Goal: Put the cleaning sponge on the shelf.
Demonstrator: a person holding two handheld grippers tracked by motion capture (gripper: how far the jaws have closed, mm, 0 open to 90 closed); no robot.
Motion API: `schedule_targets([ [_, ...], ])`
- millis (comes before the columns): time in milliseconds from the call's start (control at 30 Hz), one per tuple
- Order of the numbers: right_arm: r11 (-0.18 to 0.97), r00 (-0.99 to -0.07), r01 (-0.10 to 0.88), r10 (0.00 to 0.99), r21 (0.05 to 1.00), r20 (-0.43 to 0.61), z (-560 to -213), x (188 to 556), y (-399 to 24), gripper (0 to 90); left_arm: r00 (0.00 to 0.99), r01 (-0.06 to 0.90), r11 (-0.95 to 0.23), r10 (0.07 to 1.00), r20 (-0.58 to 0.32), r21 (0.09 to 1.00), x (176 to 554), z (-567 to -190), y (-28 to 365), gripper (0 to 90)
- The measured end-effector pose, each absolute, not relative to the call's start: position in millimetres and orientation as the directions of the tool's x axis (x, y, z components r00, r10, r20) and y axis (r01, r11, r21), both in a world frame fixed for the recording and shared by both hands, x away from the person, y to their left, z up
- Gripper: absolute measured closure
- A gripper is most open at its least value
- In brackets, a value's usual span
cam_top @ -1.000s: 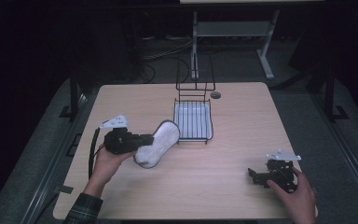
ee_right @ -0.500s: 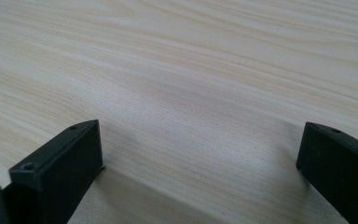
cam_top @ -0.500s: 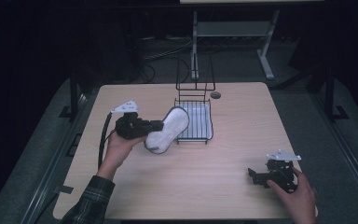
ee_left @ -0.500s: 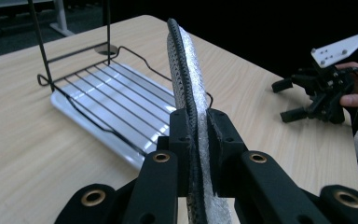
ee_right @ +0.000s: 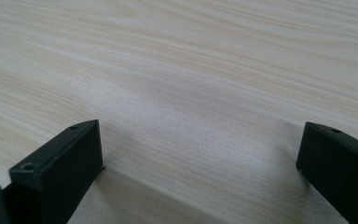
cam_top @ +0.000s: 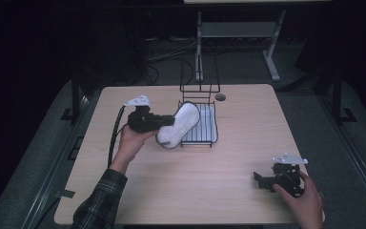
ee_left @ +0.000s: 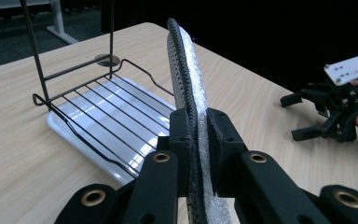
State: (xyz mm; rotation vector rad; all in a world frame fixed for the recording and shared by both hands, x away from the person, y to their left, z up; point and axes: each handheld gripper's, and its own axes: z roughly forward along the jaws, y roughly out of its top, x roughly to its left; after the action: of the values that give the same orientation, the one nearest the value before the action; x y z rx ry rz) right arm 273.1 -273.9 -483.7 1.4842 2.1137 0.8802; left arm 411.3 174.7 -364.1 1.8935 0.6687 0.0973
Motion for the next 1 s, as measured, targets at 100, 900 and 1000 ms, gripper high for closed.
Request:
schedule_targets([
  [100,0.234,-0.349,0.678,0.937,0.697,0.025,-483.7,273.1,-273.9,0.0,0.839,0.405,-0.262,0.488,-0.242,0.876,418.8,-365.3,169.7,81.1],
  [900,0.234,-0.349,0.678,0.937,0.697,0.025,-483.7,273.1,-273.9,0.0,0.811,0.469,-0.244,0.499,-0.305,0.849,474.6,-382.7,130.0,81.1],
  [1000,0.233,-0.349,0.678,0.937,0.697,0.026,-483.7,273.1,-273.9,0.0,0.811,0.472,-0.253,0.499,-0.304,0.844,478.9,-384.3,127.1,81.1],
])
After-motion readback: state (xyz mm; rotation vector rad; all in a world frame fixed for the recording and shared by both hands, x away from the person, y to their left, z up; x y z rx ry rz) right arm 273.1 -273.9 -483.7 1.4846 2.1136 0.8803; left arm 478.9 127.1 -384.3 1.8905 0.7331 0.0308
